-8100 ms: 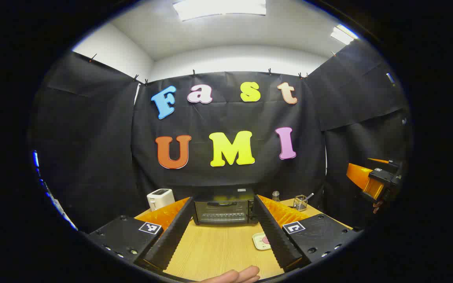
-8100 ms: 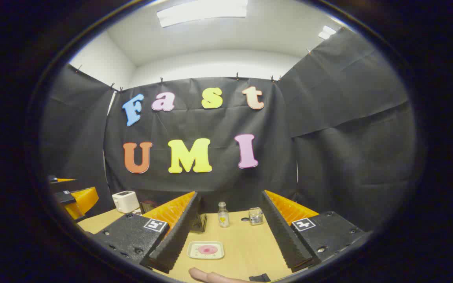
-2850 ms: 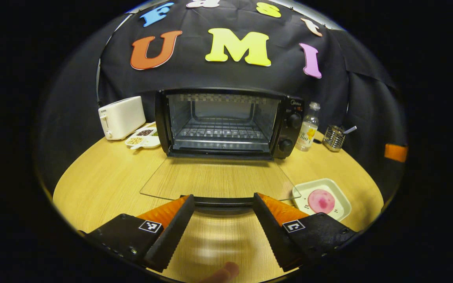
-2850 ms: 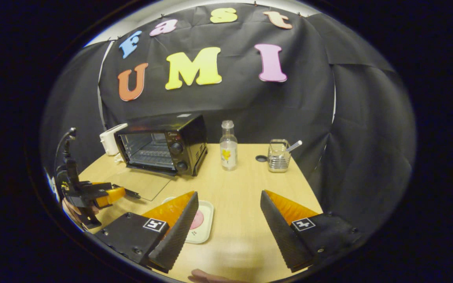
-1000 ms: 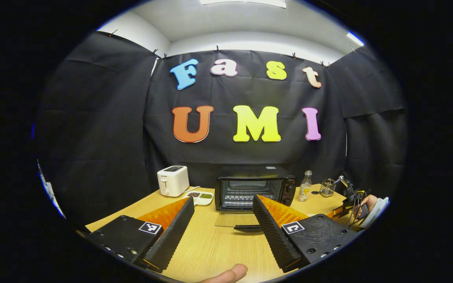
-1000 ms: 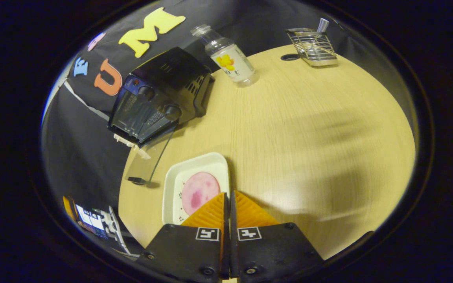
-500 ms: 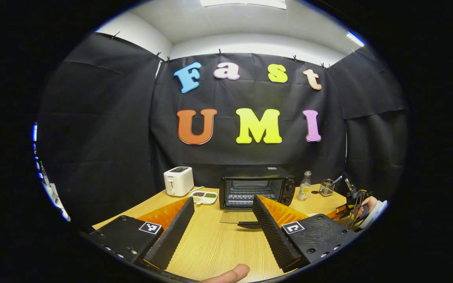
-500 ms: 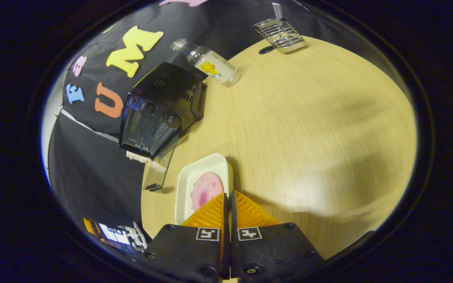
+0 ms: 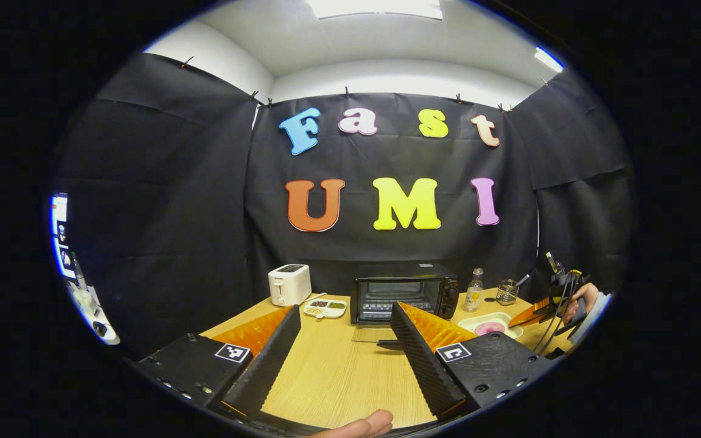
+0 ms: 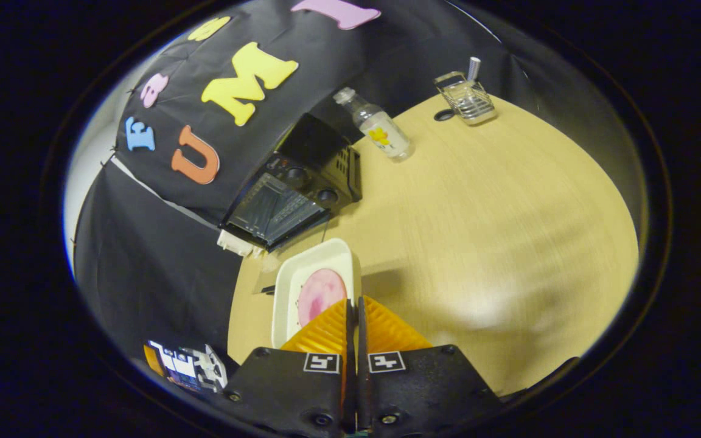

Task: Open the electric oven with the left hand, put the food in, and close the electric oven.

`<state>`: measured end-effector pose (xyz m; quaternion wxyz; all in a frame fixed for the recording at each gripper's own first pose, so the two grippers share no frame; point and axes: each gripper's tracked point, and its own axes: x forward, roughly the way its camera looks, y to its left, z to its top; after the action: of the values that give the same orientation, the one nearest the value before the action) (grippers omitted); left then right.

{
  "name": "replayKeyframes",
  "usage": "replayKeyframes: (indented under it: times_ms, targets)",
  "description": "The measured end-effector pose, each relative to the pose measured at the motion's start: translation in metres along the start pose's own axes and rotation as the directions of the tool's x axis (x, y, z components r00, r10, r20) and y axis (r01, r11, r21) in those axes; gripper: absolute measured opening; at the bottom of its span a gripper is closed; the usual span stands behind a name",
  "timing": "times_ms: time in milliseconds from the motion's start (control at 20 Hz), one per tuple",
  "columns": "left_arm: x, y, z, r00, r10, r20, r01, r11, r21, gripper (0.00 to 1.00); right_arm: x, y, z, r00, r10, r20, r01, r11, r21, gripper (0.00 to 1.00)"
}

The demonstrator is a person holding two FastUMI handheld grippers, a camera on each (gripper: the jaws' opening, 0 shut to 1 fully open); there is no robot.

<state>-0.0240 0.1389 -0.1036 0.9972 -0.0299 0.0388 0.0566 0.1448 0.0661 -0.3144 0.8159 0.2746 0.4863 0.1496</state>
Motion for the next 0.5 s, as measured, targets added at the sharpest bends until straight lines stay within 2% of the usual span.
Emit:
replayKeyframes:
  times_ms: [300,500]
  targets:
    - [-0.002,0.005,-0.005,1.0,-0.003,0.002,0.003,1.0,-0.017,0.95,0.016,0.07,-0.012,0.999,0.046,0.017,-0.046,0.999,-0.008,0.04]
    - [0.01,0.002,-0.005,1.0,0.007,0.015,-0.006,0.999,-0.037,0.95,0.061,0.104,-0.017,0.998,0.068,0.0,-0.067,0.997,0.046,0.04]
